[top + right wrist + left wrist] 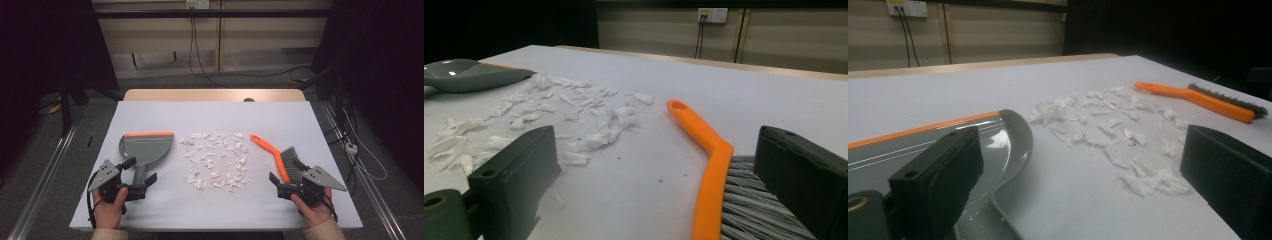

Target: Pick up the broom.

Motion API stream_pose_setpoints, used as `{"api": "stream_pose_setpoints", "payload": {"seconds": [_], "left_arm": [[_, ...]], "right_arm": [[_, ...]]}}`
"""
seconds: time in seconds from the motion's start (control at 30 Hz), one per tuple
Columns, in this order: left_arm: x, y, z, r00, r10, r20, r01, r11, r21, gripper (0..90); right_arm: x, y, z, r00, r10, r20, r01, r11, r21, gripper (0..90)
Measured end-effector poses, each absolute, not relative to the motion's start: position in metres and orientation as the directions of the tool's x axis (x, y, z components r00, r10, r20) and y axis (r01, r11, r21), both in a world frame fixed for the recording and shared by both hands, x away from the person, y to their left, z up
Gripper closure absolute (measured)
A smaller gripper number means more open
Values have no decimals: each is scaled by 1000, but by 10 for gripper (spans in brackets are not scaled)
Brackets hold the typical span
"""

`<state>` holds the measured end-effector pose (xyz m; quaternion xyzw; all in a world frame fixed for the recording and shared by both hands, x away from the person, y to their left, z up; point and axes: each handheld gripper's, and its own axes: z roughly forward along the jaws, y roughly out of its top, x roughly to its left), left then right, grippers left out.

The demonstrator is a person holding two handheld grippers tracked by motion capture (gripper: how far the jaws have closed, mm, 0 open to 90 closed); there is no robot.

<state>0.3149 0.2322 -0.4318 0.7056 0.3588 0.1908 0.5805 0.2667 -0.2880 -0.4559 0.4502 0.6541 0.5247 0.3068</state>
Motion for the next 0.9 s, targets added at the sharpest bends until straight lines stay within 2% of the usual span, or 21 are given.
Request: {"api": "stream_pose_setpoints", "payload": {"seconds": [0.2,0.9], "left_arm": [[315,232,-432,675,724,-143,282,-73,957,33],[316,231,-432,679,718,-152,277,-59,959,33]], "right_arm": [[264,-290,-454,-399,914,68,267,44,963,36],[289,-292,-448,-378,924,65,284,49,958,34]]}}
